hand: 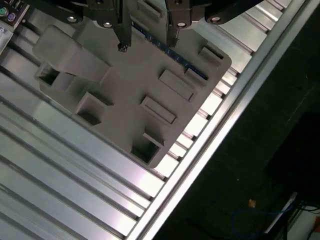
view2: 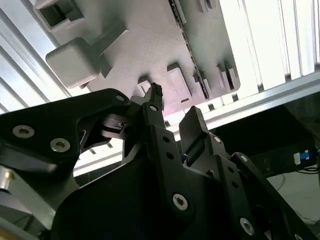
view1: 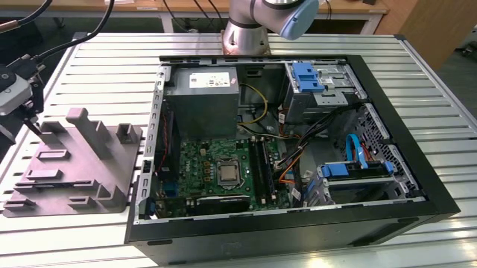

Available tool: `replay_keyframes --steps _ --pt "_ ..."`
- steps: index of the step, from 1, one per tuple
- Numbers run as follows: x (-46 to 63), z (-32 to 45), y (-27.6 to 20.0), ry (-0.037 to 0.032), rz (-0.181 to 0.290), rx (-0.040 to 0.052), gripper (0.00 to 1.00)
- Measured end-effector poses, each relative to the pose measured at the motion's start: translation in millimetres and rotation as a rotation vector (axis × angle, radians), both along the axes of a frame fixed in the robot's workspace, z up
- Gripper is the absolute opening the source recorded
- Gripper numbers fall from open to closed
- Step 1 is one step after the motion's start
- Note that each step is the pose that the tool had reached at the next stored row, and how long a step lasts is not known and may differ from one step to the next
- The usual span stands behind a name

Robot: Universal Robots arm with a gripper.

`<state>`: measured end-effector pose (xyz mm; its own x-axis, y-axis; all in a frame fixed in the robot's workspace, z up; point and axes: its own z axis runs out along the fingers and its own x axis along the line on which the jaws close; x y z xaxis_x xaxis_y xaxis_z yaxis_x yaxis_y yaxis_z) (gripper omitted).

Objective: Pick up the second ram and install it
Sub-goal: 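Pick up the second ram and move it above second insertion slot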

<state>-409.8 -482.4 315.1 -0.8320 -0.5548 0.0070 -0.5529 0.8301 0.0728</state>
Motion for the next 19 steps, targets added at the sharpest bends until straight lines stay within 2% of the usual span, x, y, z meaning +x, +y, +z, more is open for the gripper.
replay_keyframes --steps 5,19 --pt "0.0 -3.5 0.0 0.0017 0.076 -0.0001 0.41" --pt "0.0 -10.6 0.0 0.0024 0.327 -0.0002 0.41"
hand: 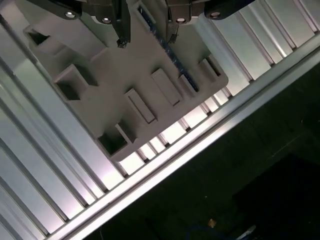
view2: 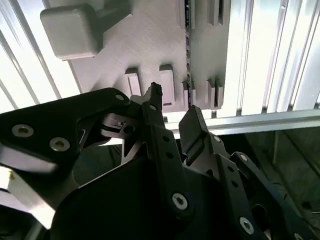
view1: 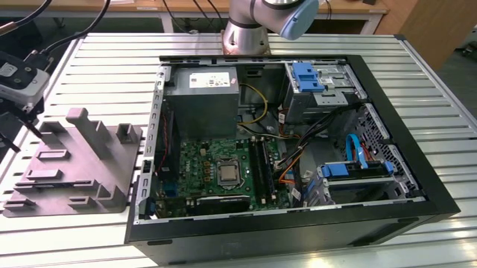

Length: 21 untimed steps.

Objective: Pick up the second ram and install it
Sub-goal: 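Pick up the second ram and move it above second insertion slot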

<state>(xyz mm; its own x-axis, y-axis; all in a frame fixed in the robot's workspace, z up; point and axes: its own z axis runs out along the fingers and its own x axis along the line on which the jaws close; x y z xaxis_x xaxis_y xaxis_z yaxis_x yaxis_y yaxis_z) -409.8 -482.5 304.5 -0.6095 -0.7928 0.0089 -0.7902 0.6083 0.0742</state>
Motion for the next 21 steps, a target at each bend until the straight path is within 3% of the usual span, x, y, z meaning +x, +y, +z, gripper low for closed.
replay_keyframes --steps 21 --pt "0.0 -14.0 0.0 0.0005 0.382 0.0 0.41"
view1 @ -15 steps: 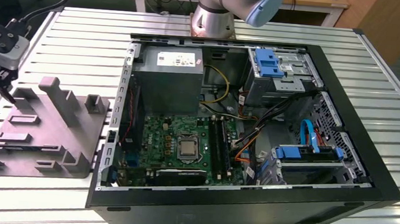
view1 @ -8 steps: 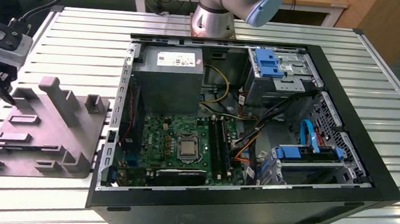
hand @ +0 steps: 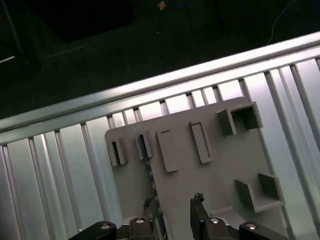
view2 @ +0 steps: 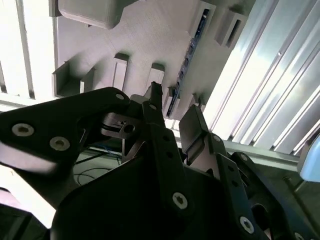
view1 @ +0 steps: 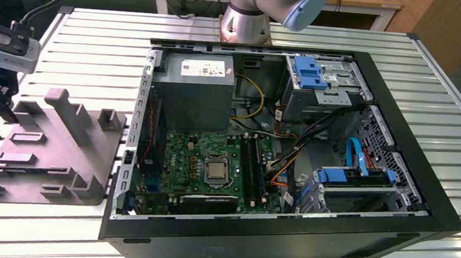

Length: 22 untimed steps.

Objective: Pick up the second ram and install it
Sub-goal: 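Pick up the second ram and move it above second insertion slot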

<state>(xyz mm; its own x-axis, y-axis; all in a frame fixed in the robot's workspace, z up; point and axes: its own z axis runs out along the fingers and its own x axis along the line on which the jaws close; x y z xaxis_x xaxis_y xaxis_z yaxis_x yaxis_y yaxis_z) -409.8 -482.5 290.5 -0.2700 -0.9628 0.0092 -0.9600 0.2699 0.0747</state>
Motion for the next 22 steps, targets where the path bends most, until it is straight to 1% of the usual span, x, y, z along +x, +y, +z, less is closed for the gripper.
replay_keyframes --steps 7,11,17,22 --pt "0.0 -7.9 0.0 0.0001 0.125 -0.0001 0.41" --pt "-0.1 -10.5 -0.4 0.0003 0.175 -0.0001 0.41" --pt "-0.1 -10.7 -0.5 -0.0002 0.181 0.0001 0.41" --pt "-0.2 -13.7 -3.5 -0.0047 0.211 0.0 0.41"
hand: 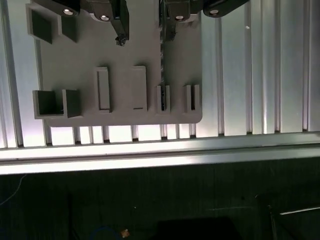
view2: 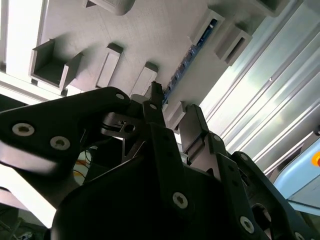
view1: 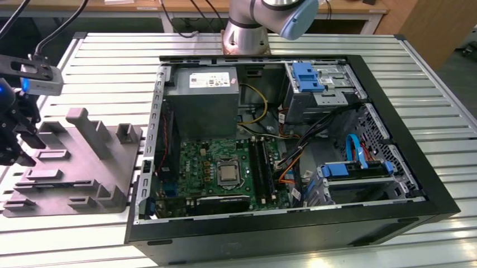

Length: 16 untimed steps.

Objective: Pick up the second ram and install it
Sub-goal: 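Pick up the second ram and move it above second insertion slot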

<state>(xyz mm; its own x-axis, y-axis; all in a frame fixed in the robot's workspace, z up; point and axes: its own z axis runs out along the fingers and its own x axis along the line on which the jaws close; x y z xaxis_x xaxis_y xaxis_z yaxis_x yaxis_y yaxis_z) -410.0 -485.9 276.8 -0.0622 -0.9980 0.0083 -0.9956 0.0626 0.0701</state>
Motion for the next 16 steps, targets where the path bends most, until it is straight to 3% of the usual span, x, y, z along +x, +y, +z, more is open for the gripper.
replay_keyframes --steps 11,14,16 --pt "-0.2 -9.2 -12.8 -0.0025 0.052 0.0 0.41" --pt "-0.2 -10.7 -13.8 -0.0036 0.061 0.0003 0.41" --pt "-0.2 -11.3 -14.1 -0.0107 0.065 0.0034 0.41"
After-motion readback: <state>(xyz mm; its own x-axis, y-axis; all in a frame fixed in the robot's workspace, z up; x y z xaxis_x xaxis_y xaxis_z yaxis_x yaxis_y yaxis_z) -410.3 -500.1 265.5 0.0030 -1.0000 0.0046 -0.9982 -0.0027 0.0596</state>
